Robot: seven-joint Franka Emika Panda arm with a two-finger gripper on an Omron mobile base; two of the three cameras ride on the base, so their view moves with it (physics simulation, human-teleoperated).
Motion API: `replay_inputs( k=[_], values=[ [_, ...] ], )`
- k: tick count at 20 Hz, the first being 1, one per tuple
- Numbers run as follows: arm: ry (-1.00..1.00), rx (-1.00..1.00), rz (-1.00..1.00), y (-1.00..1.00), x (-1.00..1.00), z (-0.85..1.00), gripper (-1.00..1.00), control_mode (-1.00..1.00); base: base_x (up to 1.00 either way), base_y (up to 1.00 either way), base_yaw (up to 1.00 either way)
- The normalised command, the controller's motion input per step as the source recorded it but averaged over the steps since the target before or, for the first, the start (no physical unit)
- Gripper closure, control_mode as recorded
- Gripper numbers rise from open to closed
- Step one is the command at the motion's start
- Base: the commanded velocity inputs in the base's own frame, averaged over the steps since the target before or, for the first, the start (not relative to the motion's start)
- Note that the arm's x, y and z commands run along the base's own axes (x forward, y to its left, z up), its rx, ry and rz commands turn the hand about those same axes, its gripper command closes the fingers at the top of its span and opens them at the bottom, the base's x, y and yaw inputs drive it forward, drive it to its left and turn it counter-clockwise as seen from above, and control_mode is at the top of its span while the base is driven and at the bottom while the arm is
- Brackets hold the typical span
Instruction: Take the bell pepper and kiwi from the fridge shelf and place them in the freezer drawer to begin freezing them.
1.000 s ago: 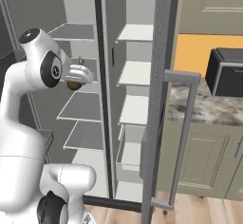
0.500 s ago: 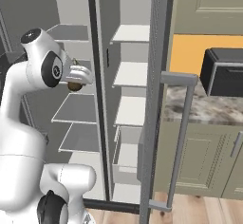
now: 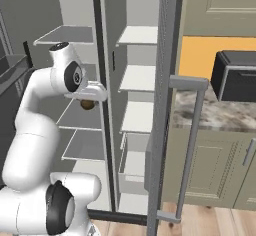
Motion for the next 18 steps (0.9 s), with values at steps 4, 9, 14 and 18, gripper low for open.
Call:
replay_inputs(
  k=[4, 9, 14, 18],
  values=[
    [0.26, 0.02, -0.01, -0.04, 0.33, -0.68, 1.0, -1.0, 0.0, 0.0, 0.0],
    [0.24, 0.0, -0.02, -0.07, 0.21, -0.71, 1.0, -1.0, 0.0, 0.0, 0.0],
    [0.06, 0.02, -0.01, -0.28, 0.04, -0.68, 1.0, -1.0, 0.0, 0.0, 0.0],
    [0.01, 0.02, 0.0, -0.32, 0.0, -0.78, 1.0, -1.0, 0.0, 0.0, 0.0]
  ],
)
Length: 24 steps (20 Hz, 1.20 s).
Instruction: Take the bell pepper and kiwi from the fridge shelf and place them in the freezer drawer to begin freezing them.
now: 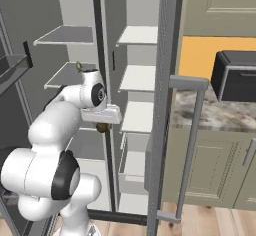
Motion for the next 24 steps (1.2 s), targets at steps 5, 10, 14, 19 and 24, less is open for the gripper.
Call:
replay_inputs(
  k=[5, 10, 14, 19, 24],
  values=[
    [0.07, 0.05, 0.0, -0.33, 0.0, -0.69, 1.0, -1.0, 0.0, 0.0, 0.0],
    [0.12, 0.1, -0.01, -0.32, 0.03, -0.6, 1.0, -1.0, 0.0, 0.0, 0.0],
    [0.14, 0.08, -0.01, -0.24, 0.09, -0.64, 1.0, -1.0, 0.0, 0.0, 0.0],
    [0.08, 0.05, -0.01, -0.15, 0.11, -0.56, 1.0, -1.0, 0.0, 0.0, 0.0],
    [0.02, 0.01, -0.03, -0.01, 0.06, -0.46, 1.0, -1.0, 0.0, 0.0, 0.0]
  ],
)
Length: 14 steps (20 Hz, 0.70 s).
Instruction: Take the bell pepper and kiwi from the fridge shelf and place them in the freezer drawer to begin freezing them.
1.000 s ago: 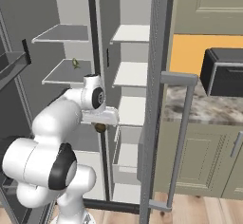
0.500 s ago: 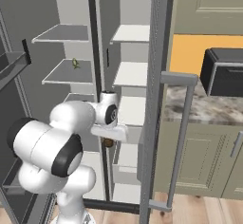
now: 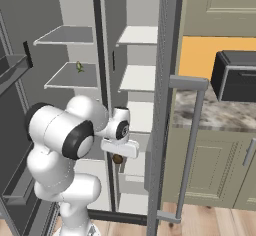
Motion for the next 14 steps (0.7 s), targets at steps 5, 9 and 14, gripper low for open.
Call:
replay_inputs(
  k=[5, 9, 14],
  values=[
    [0.04, 0.01, -0.03, 0.0, 0.09, -0.3, 1.0, -1.0, 0.0, 0.0, 0.0],
    [0.0, 0.0, 0.0, 0.0, 0.03, 0.0, 1.0, -1.0, 0.0, 0.0, 0.0],
    [0.03, 0.0, 0.0, 0.0, 0.17, -0.16, 1.0, -1.0, 0.0, 0.0, 0.0]
  ],
)
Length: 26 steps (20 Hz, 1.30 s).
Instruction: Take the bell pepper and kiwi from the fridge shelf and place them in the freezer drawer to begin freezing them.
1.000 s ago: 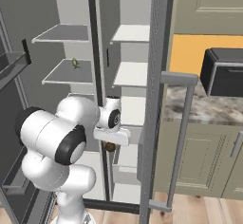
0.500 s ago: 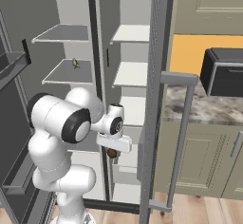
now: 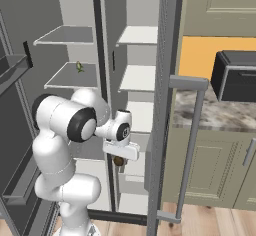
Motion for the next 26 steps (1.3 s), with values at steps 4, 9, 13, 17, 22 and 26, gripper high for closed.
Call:
replay_inputs(
  k=[4, 9, 13, 17, 22, 26],
  values=[
    [0.04, 0.0, 0.0, 0.0, 0.28, -0.24, 1.0, -1.0, 0.0, 0.0, 0.0],
    [0.03, 0.0, 0.0, 0.0, 0.29, -0.23, 1.0, -1.0, 0.0, 0.0, 0.0],
    [0.01, 0.0, 0.0, 0.0, 0.21, -0.29, 1.0, -1.0, 0.0, 0.0, 0.0],
    [0.0, 0.0, 0.0, 0.0, 0.16, -0.35, 1.0, -1.0, 0.0, 0.0, 0.0],
    [0.0, 0.0, 0.0, -0.01, 0.18, -0.27, 1.0, -1.0, 0.0, 0.0, 0.0],
    [0.0, 0.0, 0.0, -0.12, 0.26, -0.14, 1.0, -1.0, 0.0, 0.0, 0.0]
  ],
)
